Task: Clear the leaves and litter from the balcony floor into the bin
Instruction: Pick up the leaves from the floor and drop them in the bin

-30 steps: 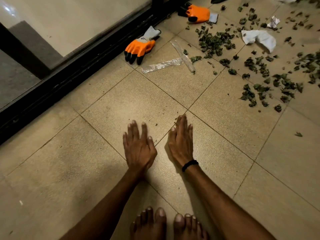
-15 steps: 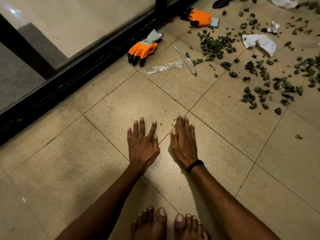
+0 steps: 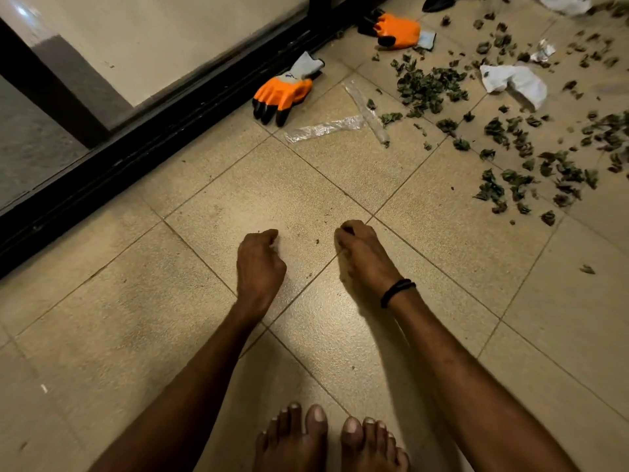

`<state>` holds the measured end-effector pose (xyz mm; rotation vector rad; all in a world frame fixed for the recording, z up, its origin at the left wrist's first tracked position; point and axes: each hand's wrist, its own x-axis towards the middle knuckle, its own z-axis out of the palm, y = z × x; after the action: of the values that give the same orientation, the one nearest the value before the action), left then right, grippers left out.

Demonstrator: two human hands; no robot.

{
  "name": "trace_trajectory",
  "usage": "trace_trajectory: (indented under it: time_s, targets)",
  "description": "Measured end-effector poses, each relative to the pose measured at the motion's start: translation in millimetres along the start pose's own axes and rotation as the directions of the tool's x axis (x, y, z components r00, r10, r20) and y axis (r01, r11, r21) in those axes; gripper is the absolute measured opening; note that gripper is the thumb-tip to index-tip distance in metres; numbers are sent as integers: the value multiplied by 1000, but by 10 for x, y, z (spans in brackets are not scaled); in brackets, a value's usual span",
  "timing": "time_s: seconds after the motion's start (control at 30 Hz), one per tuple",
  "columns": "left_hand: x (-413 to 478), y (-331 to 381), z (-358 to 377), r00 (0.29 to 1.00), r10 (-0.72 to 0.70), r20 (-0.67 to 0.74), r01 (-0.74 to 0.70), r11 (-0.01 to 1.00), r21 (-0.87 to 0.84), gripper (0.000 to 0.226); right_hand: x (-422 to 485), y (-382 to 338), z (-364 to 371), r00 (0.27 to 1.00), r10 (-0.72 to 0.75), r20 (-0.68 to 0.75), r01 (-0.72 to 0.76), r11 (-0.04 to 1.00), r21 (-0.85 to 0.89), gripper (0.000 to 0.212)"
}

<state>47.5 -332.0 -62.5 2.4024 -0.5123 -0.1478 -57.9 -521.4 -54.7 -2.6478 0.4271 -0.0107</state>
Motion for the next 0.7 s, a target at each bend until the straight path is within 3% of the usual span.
trace_trajectory:
  time_s: [0.07, 0.13, 0.2, 0.27, 0.37, 0.43, 0.53, 0.7]
  targets:
    - [18, -13, -91, 994, -107, -1, 107, 993, -44, 37, 12, -16, 6, 1000, 8, 22, -9, 998, 57, 33]
    - [58, -81, -184, 982, -158, 100, 167, 982, -90, 39, -46, -78, 32, 998, 61, -5, -59, 971, 231, 28]
    - [133, -167, -300, 945, -155, 288, 192, 976, -105, 62, -163, -162, 67, 979, 182, -95, -106, 844, 525, 25]
    - [217, -211, -392, 883, -128, 452, 126, 991, 34, 94, -230, -122, 20, 964, 257, -74, -150, 749, 645, 30]
    - [256, -155, -403, 839, -77, 539, -95, 954, 286, 122, -195, 104, -150, 945, 240, 221, -299, 909, 292, 81]
    - [262, -108, -334, 866, -31, 499, -174, 918, 358, 125, -175, 130, -226, 921, 257, 292, -323, 923, 209, 102]
    - [307, -29, -252, 909, 5, 418, -151, 936, 317, 122, -140, 95, -154, 948, 236, 215, -282, 934, 217, 99]
    - [360, 53, -129, 949, 47, 312, -88, 989, 117, 104, -119, 91, -49, 940, 342, 15, -323, 872, 367, 60]
